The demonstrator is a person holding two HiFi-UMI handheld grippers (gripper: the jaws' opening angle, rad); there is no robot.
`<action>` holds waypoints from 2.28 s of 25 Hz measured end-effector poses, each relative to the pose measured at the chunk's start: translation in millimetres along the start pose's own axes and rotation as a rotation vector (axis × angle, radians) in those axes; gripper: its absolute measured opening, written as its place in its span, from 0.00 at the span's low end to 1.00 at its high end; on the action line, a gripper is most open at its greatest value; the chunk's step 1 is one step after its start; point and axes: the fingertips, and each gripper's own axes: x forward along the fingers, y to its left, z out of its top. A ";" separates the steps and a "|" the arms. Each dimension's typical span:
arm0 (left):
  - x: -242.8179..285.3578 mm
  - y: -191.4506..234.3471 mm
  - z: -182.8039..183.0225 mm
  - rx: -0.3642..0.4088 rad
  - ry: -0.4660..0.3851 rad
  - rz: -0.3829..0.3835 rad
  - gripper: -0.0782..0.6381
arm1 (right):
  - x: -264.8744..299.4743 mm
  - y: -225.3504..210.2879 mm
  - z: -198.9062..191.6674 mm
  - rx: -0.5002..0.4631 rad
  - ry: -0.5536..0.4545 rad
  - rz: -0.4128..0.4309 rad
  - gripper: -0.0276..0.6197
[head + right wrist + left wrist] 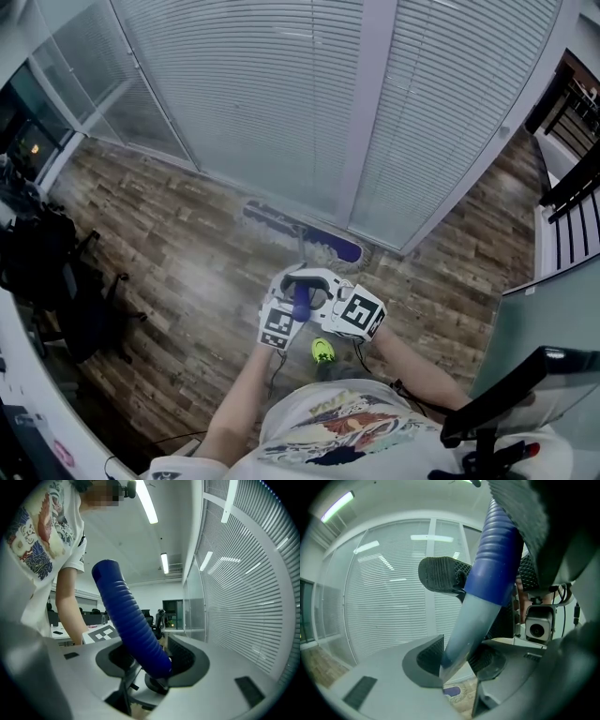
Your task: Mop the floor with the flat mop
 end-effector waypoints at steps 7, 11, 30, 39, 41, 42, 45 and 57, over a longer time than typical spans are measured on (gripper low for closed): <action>-56.4 -28.2 -12.2 -0.013 -0.011 0.017 0.28 | 4.6 65.7 -3.3 0.029 0.010 -0.005 0.35; -114.1 -52.1 -23.1 -0.029 -0.022 0.028 0.28 | 14.5 129.7 -4.7 0.027 0.025 0.008 0.36; -379.4 -214.6 -72.4 -0.051 0.006 0.059 0.28 | 10.1 445.1 -6.3 0.042 0.015 0.050 0.38; -460.2 -321.8 -80.7 -0.052 0.039 0.113 0.28 | -48.4 570.8 -10.2 0.007 0.001 0.125 0.39; -474.5 -349.5 -85.6 -0.035 0.053 0.116 0.28 | -66.5 597.2 -15.0 -0.015 -0.012 0.129 0.39; -480.6 -362.7 -87.3 -0.027 0.059 0.117 0.28 | -75.4 609.3 -15.9 -0.005 -0.025 0.127 0.39; -502.8 -398.4 -93.1 -0.027 0.080 0.132 0.28 | -96.3 646.7 -19.5 0.031 -0.041 0.140 0.39; -516.6 -433.2 -100.1 0.066 0.149 0.140 0.28 | -122.0 667.9 -21.3 0.020 -0.061 0.138 0.41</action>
